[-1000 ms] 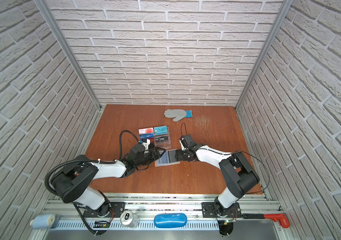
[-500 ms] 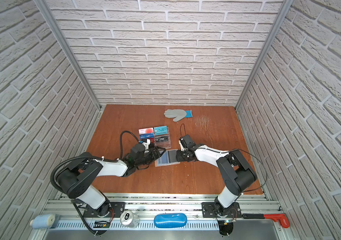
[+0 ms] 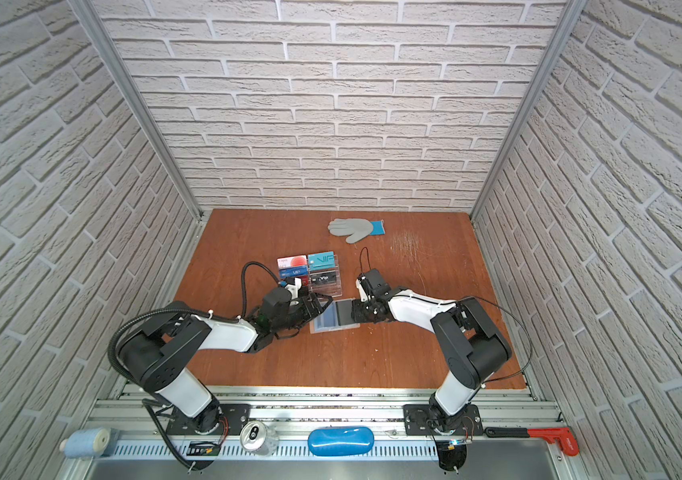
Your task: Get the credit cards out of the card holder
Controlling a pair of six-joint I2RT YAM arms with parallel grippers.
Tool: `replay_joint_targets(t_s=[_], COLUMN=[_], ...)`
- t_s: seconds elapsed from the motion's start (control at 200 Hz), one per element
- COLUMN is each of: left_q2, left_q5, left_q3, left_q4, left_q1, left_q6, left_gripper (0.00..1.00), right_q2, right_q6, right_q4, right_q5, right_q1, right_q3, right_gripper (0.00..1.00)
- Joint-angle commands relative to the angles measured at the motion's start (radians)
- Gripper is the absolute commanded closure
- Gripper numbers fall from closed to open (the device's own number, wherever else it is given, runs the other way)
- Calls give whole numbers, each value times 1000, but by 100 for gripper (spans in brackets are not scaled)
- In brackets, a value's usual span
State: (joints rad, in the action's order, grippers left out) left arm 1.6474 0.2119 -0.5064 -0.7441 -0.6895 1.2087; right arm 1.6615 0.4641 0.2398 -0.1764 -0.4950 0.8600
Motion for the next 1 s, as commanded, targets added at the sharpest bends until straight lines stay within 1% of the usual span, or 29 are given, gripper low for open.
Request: replay_joint_targets(t_s=[0.0, 0.315, 0.755, 0.995], left_q2=[22, 25, -16, -21], left_q5=[5, 3, -11, -17], left_q3=[-25, -39, -59, -73], left_q4=[-48, -61, -28, -18], left_q1=[-8, -27, -51, -63], left_q6=[5, 15, 7, 6], left_gripper=[2, 2, 2, 2], right_q2=[10, 11, 7, 6], right_q6=[10, 18, 22, 33], right_q4=[-26, -36, -37, -56], right_q5=[-15, -38, -46, -75], right_q1=[-5, -5, -4, 6], right_q3=[16, 16, 12, 5], right_gripper=[68, 70, 70, 70])
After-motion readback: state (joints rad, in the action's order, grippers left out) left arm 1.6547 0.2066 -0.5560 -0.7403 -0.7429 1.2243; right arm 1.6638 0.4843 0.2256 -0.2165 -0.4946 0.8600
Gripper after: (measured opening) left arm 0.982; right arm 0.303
